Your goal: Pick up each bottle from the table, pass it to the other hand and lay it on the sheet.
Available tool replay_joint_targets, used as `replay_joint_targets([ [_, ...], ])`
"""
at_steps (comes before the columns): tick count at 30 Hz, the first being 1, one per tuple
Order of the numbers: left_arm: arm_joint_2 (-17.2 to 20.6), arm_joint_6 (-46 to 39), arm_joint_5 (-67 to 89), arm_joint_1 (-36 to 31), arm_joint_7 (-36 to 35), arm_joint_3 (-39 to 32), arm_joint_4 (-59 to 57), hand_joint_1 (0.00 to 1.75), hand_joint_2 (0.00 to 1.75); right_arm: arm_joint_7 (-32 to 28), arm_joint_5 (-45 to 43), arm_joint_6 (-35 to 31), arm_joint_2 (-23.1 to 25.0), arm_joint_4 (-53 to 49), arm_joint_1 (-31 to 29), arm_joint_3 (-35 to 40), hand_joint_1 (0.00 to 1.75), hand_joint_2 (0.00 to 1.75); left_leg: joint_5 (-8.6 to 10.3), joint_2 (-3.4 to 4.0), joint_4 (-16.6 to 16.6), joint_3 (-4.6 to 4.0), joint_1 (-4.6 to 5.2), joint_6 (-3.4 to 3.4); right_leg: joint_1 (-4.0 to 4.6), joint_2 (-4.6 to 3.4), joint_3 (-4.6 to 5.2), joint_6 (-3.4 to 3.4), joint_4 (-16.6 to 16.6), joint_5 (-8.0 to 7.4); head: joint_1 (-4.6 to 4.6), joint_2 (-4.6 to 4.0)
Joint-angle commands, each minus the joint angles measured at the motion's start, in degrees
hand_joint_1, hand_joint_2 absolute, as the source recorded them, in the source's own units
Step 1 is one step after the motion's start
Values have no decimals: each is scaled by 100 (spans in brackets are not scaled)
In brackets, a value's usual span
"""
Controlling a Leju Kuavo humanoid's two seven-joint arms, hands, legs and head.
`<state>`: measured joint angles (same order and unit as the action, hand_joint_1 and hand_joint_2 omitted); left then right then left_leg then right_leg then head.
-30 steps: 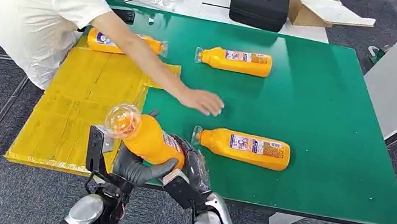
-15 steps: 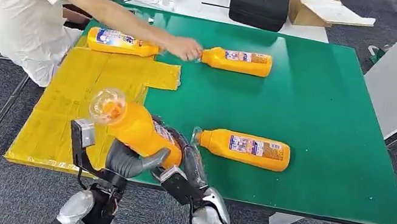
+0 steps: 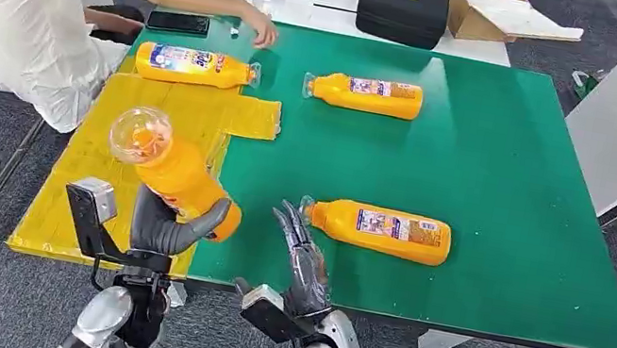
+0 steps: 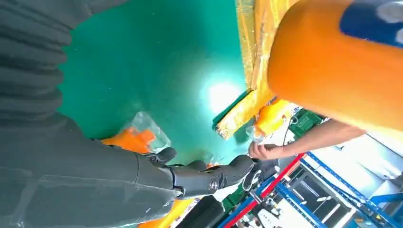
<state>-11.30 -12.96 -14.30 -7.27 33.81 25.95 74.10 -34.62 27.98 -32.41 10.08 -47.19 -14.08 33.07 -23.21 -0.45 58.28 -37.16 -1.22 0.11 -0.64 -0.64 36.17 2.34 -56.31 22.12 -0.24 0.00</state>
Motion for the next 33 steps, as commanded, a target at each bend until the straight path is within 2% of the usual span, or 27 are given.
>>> replay_joint_targets([
  [1, 224, -726, 556, -56, 110, -570, 27, 175, 175, -91, 1816, -759, 38, -929, 702, -1539, 0, 0, -7, 2, -5, 26, 4, 5, -1, 7, -25, -7, 1, 9, 0, 0],
  [3, 476, -1534, 1594, -108, -37, -821, -128, 173, 175, -538, 2728, -759, 300, -1770, 1199, -2799, 0, 0, -12, -7, -7, 39, 7, 7, -2, 18, -40, -11, 0, 19, 0, 0],
  [4, 668, -2019, 2496, -206, -215, -906, -444, 155, 175, -538, 2708, -759, 219, -2317, 1415, -3007, 0, 0, -6, -10, -7, 23, 5, 3, -2, 18, -23, -9, -1, 13, 0, 0],
  [5, 784, -2381, 3115, -274, -382, -912, -679, 38, 175, -538, 2771, -759, 217, -2630, 1503, -3146, 0, 0, -10, -14, -12, 38, 6, 2, -1, 24, -36, -14, -1, 21, 0, 0],
  [6, 855, -2537, 3671, -360, -665, -1067, -993, 14, 175, -538, 2653, -759, 204, -3022, 1631, -3298, 0, 0, -2, -12, -14, 25, 8, 1, -5, 19, -22, -10, 0, 12, 2, 0],
  [7, 869, -2508, 3916, -418, -616, -1270, -1170, 166, 175, -538, 2515, -759, 164, -3277, 1696, -3381, 0, 0, -10, -13, -15, 43, 8, 1, -3, 23, -41, -15, -1, 21, 0, 0],
  [8, 878, -2370, 4051, -483, -639, -1390, -1318, 175, 175, -538, 2545, -759, 151, -3419, 1717, -3442, 0, 0, -1, -7, -12, 16, 7, 1, -5, 9, -13, -8, 0, 7, -2, 0],
  [10, 904, -2195, 4394, -623, -758, -1479, -1536, 175, 175, -538, 2178, -759, 66, -3271, 1668, -3367, 0, 0, -12, -13, -8, 41, 9, 4, -4, 19, -38, -13, -5, 20, -2, 0],
  [12, 913, -2250, 4854, -744, -903, -1584, -1751, 175, 175, -538, 1593, -759, -57, -2966, 1559, -3028, 0, 0, -1, -12, -6, 14, 2, 5, 0, 16, -18, -7, 3, 11, 2, 0],
  [14, 983, -2160, 5383, -1075, -1295, -1554, -2365, 175, 175, -538, 1325, -759, -113, -2780, 1500, -2685, 0, 0, -7, 1, -8, 36, 5, 7, -2, 6, -34, -10, 3, 14, 2, 0],
  [16, 1169, -2245, 6222, -1455, -1730, -1393, -3180, 175, 175, -538, 1356, -759, -124, -2585, 1442, -2510, 0, 0, 0, -3, -9, 17, 2, 2, 0, 8, -16, -10, 5, 3, 2, 0],
  [19, 1347, -2191, 6853, -1769, -2030, -1269, -3891, 175, 175, -538, 1279, -759, -174, -2515, 1427, -2451, 0, 0, 1, -4, -14, 33, 3, -1, 0, 11, -29, -15, 7, 4, 2, 0],
  [23, 1343, -1424, 7264, -2033, -2307, -1182, -4488, 173, 175, -538, 1030, -759, -272, -2453, 1464, -2431, 0, 0, 3, -3, -11, 38, 0, -2, 3, 12, -33, -16, 3, 9, 2, 2],
  [25, 1305, -1046, 7311, -2085, -2176, -1093, -4619, 136, 175, -538, 946, -759, -324, -2441, 1439, -2325, 0, 0, 1, -4, -8, 38, -1, -1, 4, 12, -34, -14, 3, 11, 2, 0],
  [26, 1305, -1046, 7311, -2085, -2176, -1093, -4619, 51, 175, -538, 946, -759, -324, -2441, 1439, -2325, 0, 0, 2, -2, -8, 34, 0, 0, 3, 11, -29, -12, 3, 9, 2, 2],
  [27, 1349, -436, 7341, -2213, -2069, -965, -4834, 12, 175, -538, 862, -759, -361, -2379, 1360, -2200, 0, 0, 6, -1, -5, 19, -2, -2, 4, 7, -15, -10, 1, 4, 2, 0],
  [28, 1366, -374, 7339, -2227, -2069, -961, -4846, 2, 175, -538, 827, -759, -363, -2368, 1344, -2185, 0, 0, 1, -1, -5, 30, 0, 0, 3, 10, -27, -11, 0, 10, 2, 0],
  [29, 1389, -281, 7385, -2252, -2051, -903, -4870, 0, 175, -538, 813, -759, -373, -2346, 1318, -2164, 0, 0, 4, -2, -3, 21, -2, -1, 4, 9, -19, -10, 0, 6, 4, 0],
  [30, 1430, -208, 7470, -2275, -2012, -810, -4903, 0, 175, -538, 797, -759, -384, -2332, 1290, -2125, 0, 175, -9, -1, -2, 52, 1, 5, 3, 15, -49, -15, -3, 20, 2, 0],
  [32, 1437, -247, 7472, -2262, -1982, -807, -4889, 0, 175, -538, 772, -759, -387, -2310, 1274, -2105, 0, 175, 5, 4, -5, 24, 0, -3, 1, 0, -25, -11, 2, 4, 4, 0],
  [33, 1437, -247, 7472, -2262, -1982, -807, -4889, 0, 175, -538, 772, -759, -387, -2310, 1274, -2105, 0, 175, 1, 6, -7, 38, 2, -1, 0, 0, -39, -14, 1, 7, 0, 0],
])
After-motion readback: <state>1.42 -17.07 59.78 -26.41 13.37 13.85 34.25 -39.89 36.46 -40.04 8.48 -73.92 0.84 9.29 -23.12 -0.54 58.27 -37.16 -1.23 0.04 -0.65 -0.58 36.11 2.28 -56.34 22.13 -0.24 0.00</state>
